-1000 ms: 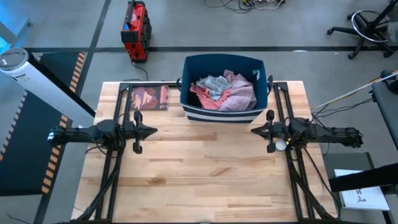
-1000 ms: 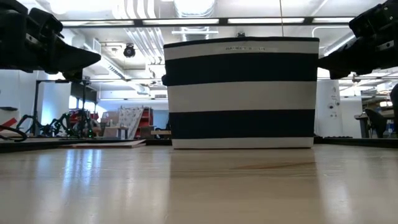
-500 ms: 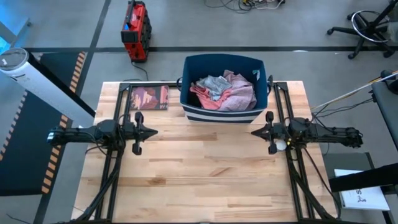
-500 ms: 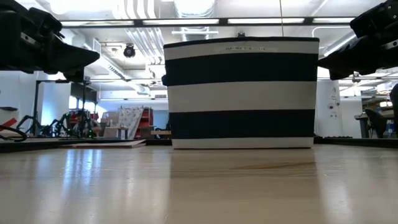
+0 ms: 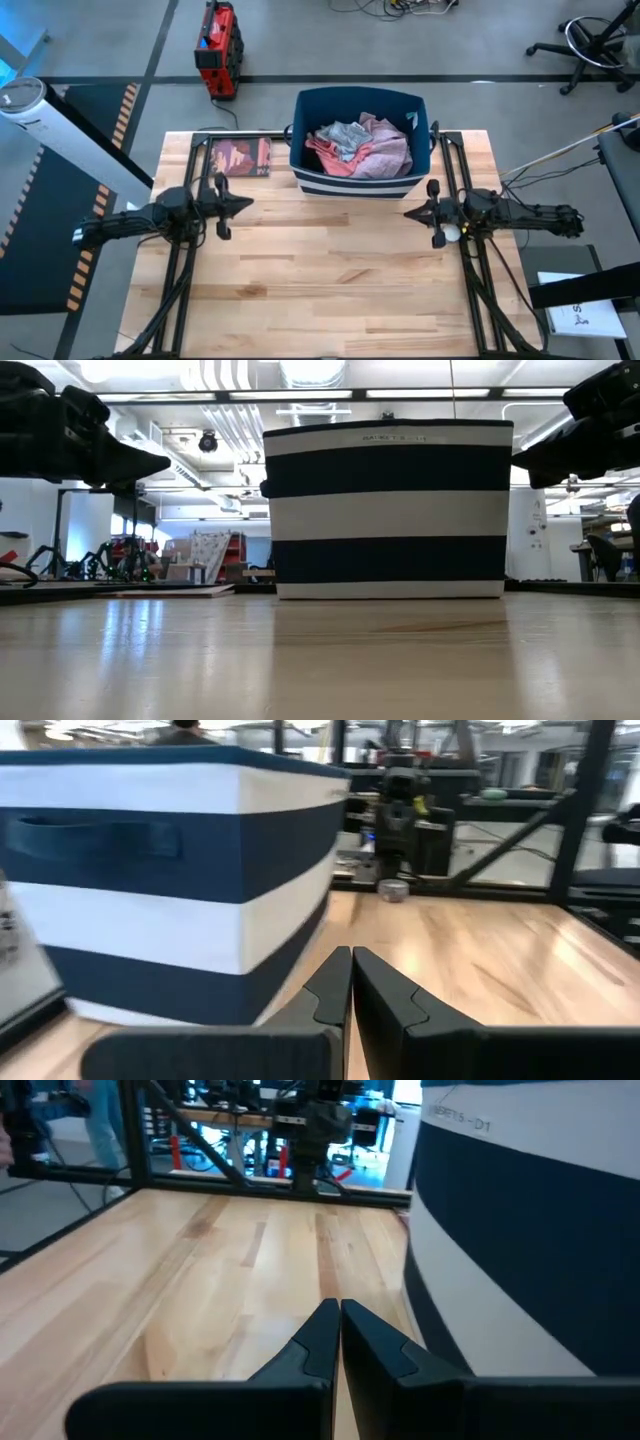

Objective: Sort clothes
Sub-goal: Return to Home Position

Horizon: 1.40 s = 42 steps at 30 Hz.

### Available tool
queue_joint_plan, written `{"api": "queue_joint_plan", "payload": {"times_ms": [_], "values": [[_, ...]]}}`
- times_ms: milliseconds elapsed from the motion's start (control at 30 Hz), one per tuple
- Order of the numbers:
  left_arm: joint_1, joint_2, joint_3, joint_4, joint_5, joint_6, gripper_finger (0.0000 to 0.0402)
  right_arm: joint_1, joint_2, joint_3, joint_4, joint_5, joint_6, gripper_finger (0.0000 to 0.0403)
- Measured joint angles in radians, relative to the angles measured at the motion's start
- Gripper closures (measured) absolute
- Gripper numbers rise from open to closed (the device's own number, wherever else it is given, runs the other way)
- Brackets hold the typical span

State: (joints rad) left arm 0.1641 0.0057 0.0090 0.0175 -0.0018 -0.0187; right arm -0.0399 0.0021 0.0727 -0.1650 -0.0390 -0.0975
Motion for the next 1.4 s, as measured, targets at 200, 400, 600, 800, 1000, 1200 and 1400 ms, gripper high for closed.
{"api": "queue_joint_plan", "payload": {"times_ms": [200, 400, 600, 800, 1000, 1200, 1400], "values": [[0.001, 0.004, 0.0, 0.001, 0.023, 0.003, 0.0402, 0.0, 0.0, -0.001, 0.0, 0.035, 0.014, 0.0403], [0.001, 0.009, 0.0, -0.002, 0.017, 0.006, 0.0402, 0.0, 0.0, -0.01, 0.05, 0.106, -0.002, 0.0403], [0.001, 0.011, 0.0, -0.004, 0.008, 0.006, 0.0402, 0.006, -0.001, -0.062, 0.189, 0.055, -0.045, 0.0403], [0.001, 0.012, 0.0, -0.006, 0.006, 0.006, 0.0402, 0.009, -0.001, -0.062, 0.186, 0.057, -0.034, 0.0403], [0.001, 0.011, 0.0, -0.003, 0.005, 0.001, 0.0402, 0.009, 0.011, -0.062, 0.183, 0.065, -0.03, 0.0403], [0.001, 0.012, 0.0, -0.002, 0.004, -0.005, 0.0402, 0.009, 0.04, -0.062, 0.181, 0.065, -0.031, 0.0403], [0.001, 0.012, 0.0, -0.001, 0.004, -0.056, 0.0402, 0.009, 0.047, -0.062, 0.181, 0.065, -0.033, 0.0403]]}}
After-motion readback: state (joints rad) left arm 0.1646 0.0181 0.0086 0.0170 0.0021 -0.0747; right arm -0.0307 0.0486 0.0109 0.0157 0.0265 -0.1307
